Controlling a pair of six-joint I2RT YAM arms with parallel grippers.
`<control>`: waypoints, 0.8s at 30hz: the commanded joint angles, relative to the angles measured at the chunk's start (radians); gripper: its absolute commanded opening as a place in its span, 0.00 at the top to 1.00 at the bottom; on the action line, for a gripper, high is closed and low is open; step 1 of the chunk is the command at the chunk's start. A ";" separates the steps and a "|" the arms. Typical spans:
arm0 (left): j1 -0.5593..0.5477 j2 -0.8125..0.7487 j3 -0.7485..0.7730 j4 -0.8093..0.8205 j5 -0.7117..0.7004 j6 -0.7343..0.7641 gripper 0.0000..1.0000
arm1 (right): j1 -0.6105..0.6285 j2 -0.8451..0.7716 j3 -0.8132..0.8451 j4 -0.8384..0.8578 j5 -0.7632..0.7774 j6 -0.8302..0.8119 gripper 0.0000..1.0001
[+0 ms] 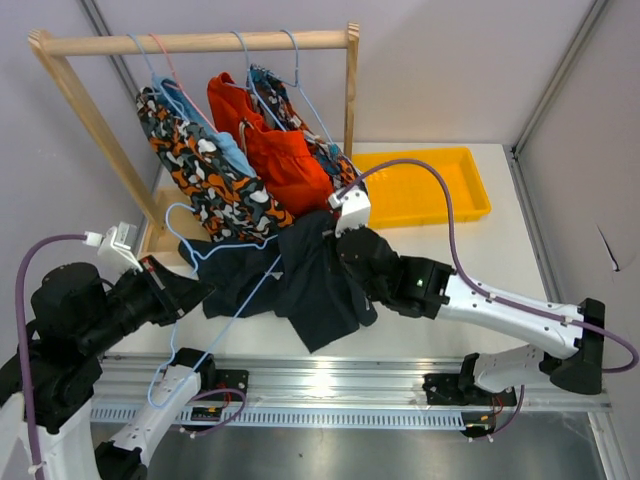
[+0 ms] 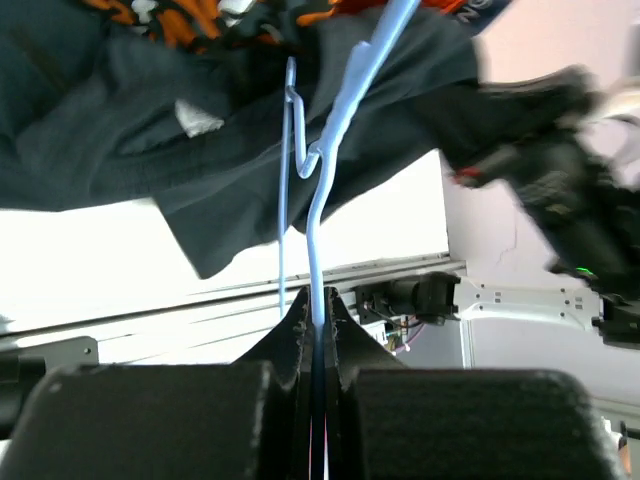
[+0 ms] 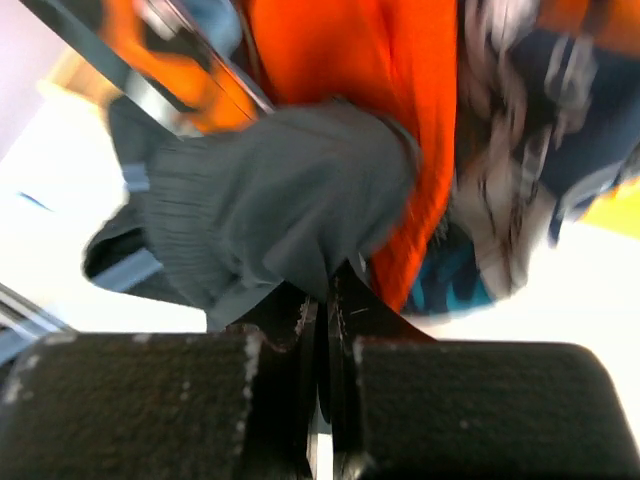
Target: Remove the shorts from the hanger
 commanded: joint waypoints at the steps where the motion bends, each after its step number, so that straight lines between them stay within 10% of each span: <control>1: 0.001 0.001 0.037 -0.085 0.017 0.043 1.00 | 0.011 -0.103 -0.121 -0.050 0.032 0.094 1.00; 10: -0.004 -0.009 0.043 -0.057 -0.575 0.102 1.00 | 0.158 -0.570 -0.041 -0.370 0.299 0.151 1.00; 18: -0.002 0.030 0.043 0.116 -0.740 0.080 1.00 | 0.115 -0.340 0.441 -0.311 0.419 -0.278 1.00; 24: -0.002 0.078 -0.035 0.231 -0.767 0.126 1.00 | -0.225 -0.111 0.732 -0.298 0.090 -0.357 1.00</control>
